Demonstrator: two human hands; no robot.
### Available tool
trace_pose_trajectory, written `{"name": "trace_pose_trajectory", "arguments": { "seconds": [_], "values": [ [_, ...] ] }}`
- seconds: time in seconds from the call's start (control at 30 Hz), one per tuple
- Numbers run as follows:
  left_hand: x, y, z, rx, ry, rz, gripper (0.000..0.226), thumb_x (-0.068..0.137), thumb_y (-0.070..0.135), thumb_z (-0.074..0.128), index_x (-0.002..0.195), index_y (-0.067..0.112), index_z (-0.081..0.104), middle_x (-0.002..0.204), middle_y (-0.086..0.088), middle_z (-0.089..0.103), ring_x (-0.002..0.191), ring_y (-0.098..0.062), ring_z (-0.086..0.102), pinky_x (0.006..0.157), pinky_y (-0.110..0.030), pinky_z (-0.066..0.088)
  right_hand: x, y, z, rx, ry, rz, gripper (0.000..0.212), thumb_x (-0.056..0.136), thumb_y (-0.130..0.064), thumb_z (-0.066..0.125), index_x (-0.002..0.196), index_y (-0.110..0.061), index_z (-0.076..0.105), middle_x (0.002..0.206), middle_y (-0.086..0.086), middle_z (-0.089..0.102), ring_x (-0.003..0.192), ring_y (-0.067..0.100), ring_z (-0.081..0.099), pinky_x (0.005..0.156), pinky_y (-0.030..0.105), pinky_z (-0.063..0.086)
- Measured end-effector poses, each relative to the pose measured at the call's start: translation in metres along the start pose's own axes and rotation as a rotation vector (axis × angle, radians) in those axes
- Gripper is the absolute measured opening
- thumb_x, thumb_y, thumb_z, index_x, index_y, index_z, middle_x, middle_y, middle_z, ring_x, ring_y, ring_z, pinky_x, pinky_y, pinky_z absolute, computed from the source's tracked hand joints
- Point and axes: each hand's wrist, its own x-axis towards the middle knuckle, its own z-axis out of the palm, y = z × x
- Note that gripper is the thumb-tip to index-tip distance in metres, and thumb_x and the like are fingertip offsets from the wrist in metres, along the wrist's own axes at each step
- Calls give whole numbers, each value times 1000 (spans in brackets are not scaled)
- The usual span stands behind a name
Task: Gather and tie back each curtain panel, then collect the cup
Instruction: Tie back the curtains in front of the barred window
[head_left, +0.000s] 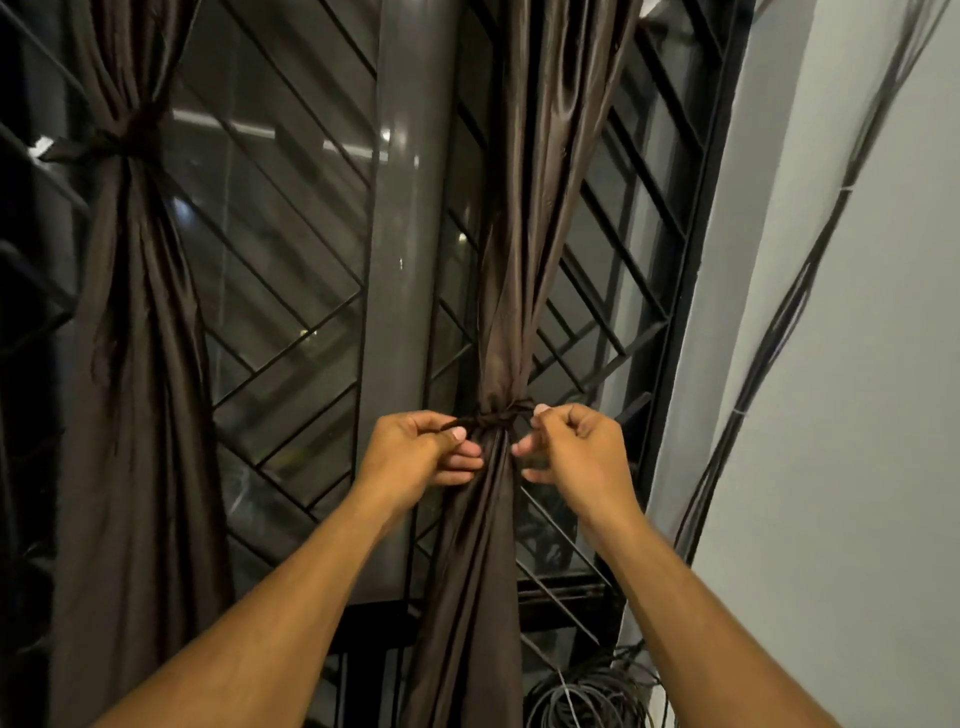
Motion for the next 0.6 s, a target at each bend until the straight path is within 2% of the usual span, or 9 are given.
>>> {"name": "trace_pose_trajectory", "arguments": {
  "seconds": [0.1, 0.17, 0.23, 0.33, 0.4, 0.5, 0.6],
  "values": [
    [-14, -2, 4, 13, 6, 18, 11, 92, 0, 70, 90, 8, 63, 85, -19, 73, 71, -25, 75, 64, -38, 63, 1, 15, 5, -44, -72, -40, 28, 101, -31, 64, 86, -8, 70, 77, 7, 78, 69, 14, 71, 55, 28, 55],
    [-27, -10, 3, 56, 29, 32, 14, 91, 1, 73, 93, 10, 62, 86, -18, 71, 73, -23, 73, 62, -36, 61, -4, 30, 15, -41, -125, -75, 21, 99, -26, 68, 83, -12, 69, 80, 9, 78, 69, 14, 71, 58, 32, 53],
    [-43, -22, -7, 133, 70, 14, 13, 91, 5, 75, 99, 7, 65, 90, -20, 70, 82, -28, 71, 65, -35, 58, -15, 46, 28, -54, -188, -113, 16, 98, -22, 70, 84, -12, 69, 82, 12, 78, 71, 16, 73, 65, 34, 56],
    [-65, -39, -37, 293, 150, 12, 22, 90, 10, 77, 106, -2, 69, 95, -24, 71, 84, -25, 66, 62, -28, 53, -32, 67, 55, -65, -299, -126, 15, 97, -23, 71, 85, -15, 67, 77, 4, 78, 70, 16, 74, 63, 32, 56],
    [-80, -44, -69, 409, 208, 12, 25, 90, 14, 78, 106, -4, 72, 99, -22, 74, 86, -19, 65, 69, -29, 52, -46, 78, 83, -67, -389, -121, 15, 97, -23, 71, 87, -14, 67, 76, 1, 77, 71, 15, 73, 65, 32, 56],
    [-105, -42, -128, 504, 222, -93, 26, 93, 22, 76, 111, 4, 74, 108, -16, 76, 93, -13, 67, 82, -32, 54, -71, 90, 130, -87, -520, -129, 12, 96, -27, 72, 88, -18, 69, 73, -3, 74, 69, 9, 70, 66, 35, 57],
    [-136, -31, -191, 535, 179, -239, 24, 96, 24, 71, 113, 7, 73, 113, -18, 75, 111, -26, 72, 97, -47, 56, -106, 96, 187, -70, -692, -123, 13, 97, -27, 71, 86, -19, 69, 74, -3, 76, 68, 9, 74, 57, 23, 54]
  ]
}}
